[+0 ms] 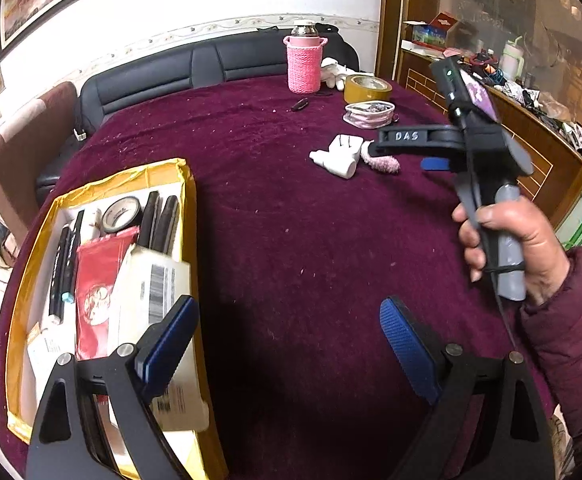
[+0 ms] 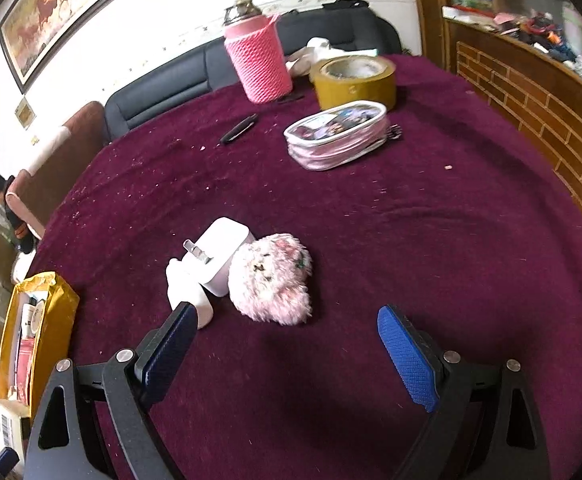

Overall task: Organize objects
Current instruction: 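Move right gripper to the pink fluffy ball and grasp it, then grasp the small white dropper bottle beside the white plug with left gripper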

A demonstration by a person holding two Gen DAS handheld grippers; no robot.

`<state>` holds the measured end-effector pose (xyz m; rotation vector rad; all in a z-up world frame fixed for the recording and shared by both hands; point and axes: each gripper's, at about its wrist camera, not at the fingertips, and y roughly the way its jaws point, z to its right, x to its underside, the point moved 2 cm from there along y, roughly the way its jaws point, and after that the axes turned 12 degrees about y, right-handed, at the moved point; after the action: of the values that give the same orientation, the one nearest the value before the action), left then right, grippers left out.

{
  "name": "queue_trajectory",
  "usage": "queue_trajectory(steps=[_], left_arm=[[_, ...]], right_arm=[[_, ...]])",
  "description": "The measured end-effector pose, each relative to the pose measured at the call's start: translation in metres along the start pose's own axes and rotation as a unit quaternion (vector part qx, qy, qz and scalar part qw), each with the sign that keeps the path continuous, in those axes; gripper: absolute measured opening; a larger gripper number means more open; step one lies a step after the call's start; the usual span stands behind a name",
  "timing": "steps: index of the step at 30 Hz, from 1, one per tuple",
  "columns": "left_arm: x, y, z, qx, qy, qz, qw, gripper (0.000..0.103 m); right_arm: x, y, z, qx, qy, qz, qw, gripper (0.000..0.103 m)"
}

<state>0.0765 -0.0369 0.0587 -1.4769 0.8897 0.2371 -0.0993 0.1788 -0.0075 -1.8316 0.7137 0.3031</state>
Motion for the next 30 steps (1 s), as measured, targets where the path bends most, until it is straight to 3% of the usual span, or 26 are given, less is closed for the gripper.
queue_trajectory(steps=[5,7,9,12,16,19,26,30], left_arm=[[-0.017,0.011,0.000,0.003,0.007,-0.005,1.0000,0.092],[-0.025,0.018,0.001,0.012,0.004,-0.010,0.9999,0.092],[-0.033,0.027,0.003,0.017,0.003,-0.016,0.9997,0.092],[-0.046,0.039,0.007,0.017,0.004,-0.017,0.9997,0.092],[-0.063,0.058,0.010,0.026,-0.013,-0.020,0.9994,0.091],[-0.077,0.072,0.012,0.018,-0.030,-0.015,0.9993,0.091],[-0.112,0.129,0.020,-0.055,-0.015,0.000,0.9984,0.091],[-0.130,0.161,0.028,-0.076,0.012,-0.004,0.9970,0.091]], right_arm=[[-0.008,0.013,-0.004,0.005,-0.020,0.008,1.000,0.094],[-0.010,0.016,-0.006,-0.001,-0.024,0.009,1.000,0.087],[-0.009,0.023,-0.007,-0.005,-0.031,-0.004,1.000,0.055],[-0.006,0.023,-0.011,-0.004,-0.049,-0.007,0.999,0.041],[-0.006,0.011,-0.005,0.022,-0.057,0.005,0.998,0.040],[-0.011,-0.002,0.017,0.026,-0.026,0.013,0.999,0.040],[-0.028,-0.016,0.073,-0.007,0.081,0.005,0.997,0.041],[-0.030,-0.011,0.073,-0.014,0.090,-0.003,0.996,0.041]])
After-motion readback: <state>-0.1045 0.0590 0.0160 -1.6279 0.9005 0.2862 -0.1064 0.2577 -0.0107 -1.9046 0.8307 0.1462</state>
